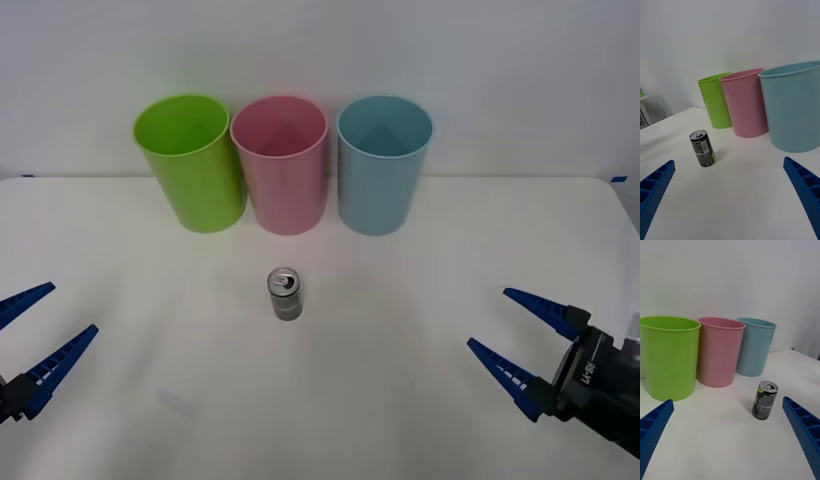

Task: Grasp the object on the table and drop it into the matching bin: aluminum can to the light blue bin, PET bottle to the pink bin.

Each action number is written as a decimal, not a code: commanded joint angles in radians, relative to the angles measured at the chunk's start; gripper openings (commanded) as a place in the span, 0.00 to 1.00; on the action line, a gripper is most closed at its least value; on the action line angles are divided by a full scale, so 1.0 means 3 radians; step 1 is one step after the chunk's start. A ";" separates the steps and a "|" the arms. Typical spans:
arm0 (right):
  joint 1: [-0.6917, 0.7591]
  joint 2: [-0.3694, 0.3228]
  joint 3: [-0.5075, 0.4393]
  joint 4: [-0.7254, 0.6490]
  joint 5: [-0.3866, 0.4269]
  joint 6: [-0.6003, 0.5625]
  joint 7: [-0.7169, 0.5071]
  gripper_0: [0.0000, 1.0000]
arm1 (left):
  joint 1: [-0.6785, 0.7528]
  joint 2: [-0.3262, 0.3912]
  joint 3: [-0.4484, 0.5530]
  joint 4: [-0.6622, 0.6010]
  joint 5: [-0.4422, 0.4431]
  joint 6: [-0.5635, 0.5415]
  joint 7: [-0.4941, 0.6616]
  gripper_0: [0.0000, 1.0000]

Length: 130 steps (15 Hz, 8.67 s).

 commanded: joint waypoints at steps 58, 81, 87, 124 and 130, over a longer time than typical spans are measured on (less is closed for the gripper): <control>-0.1810 0.1294 0.1796 0.1709 0.1337 0.2332 0.0410 0.00 | 0.0000 0.0000 0.0000 0.0000 0.0000 0.0000 0.0000 1.00; -0.0123 -0.0123 0.1280 -0.1466 0.0345 0.2634 -0.0142 0.00 | 0.0000 0.0000 0.0000 0.0000 0.0000 0.0000 0.0000 1.00; -0.0665 -0.0143 0.1111 -0.1359 0.0396 0.2664 -0.0208 0.00 | 0.0000 0.0000 0.0000 0.0000 0.0000 0.0000 0.0000 1.00; -0.2894 0.0665 0.0727 0.1157 0.1475 0.2664 -0.0454 1.00 | 0.0000 0.0000 0.0000 0.0000 0.0000 0.0000 0.0000 1.00; -0.2327 0.0491 0.0814 0.0492 0.1367 0.2495 -0.0490 1.00 | 0.0000 0.0000 0.0000 0.0000 0.0000 0.0000 0.0000 1.00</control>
